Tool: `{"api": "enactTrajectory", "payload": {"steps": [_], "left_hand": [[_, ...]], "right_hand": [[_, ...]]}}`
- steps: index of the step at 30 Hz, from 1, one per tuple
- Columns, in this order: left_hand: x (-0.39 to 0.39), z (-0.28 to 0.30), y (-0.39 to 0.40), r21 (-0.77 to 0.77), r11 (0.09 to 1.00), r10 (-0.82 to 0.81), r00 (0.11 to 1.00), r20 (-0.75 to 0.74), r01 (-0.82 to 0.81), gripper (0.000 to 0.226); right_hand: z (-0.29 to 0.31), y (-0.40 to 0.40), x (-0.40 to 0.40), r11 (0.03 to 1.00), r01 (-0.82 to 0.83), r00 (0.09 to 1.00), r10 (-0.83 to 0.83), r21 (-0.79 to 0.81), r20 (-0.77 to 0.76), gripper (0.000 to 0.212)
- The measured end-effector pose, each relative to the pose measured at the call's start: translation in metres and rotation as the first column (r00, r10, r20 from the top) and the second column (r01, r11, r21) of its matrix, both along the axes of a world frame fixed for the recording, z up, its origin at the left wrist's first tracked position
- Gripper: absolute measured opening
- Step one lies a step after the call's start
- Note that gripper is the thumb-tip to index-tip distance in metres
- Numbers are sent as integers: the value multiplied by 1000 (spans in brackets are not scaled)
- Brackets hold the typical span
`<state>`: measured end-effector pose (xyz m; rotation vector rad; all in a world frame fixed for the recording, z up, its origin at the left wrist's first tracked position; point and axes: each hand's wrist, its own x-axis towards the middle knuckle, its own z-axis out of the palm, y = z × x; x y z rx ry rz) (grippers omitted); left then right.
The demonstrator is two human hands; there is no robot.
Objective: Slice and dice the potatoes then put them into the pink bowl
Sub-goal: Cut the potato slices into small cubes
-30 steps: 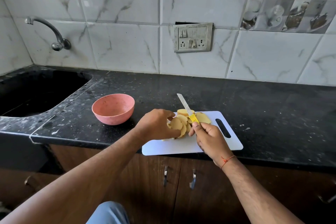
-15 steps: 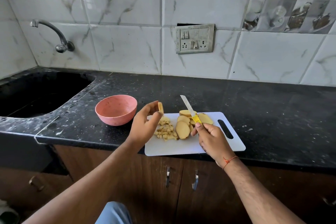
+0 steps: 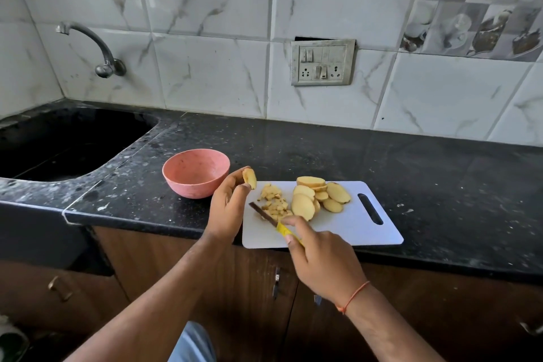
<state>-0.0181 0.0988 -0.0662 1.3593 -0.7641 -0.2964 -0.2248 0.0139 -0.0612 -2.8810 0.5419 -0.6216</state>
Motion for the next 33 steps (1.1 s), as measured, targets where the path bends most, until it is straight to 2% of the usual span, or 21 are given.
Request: {"api": "enactTrajectory", "payload": {"steps": [4, 8, 13, 17, 22, 27, 30, 33], "left_hand": [[10, -5, -2, 46, 999, -27, 1000, 9, 27, 46], [14, -7, -4, 98, 995, -13, 1000, 14, 11, 59], [11, -5, -6, 130, 991, -19, 999, 51, 12, 57], [14, -5, -5, 190, 981, -41, 997, 70, 27, 59], [16, -5, 5, 291, 956, -85, 979, 188, 27, 66], [15, -5, 16, 322, 947, -108, 948, 299, 7, 62], [18, -11, 22, 422, 903, -143, 871, 469, -79, 59], [20, -17, 29, 501, 851, -200, 783, 589, -160, 69]], "right_hand": [[-3, 6, 3, 984, 45, 994, -61, -172, -87, 39], [1, 0, -4, 969, 108, 975, -147, -221, -169, 47], [3, -7, -9, 951, 203, 946, -252, -235, -205, 52], [5, -8, -11, 962, 213, 947, -247, -173, -207, 49], [14, 1, -15, 987, 143, 980, -153, -77, -129, 48], [11, 4, -6, 986, 115, 979, -134, -124, -152, 48], [11, -2, -3, 982, 154, 974, -170, -110, -149, 48], [12, -6, -6, 986, 168, 979, -168, -10, -117, 48]]}}
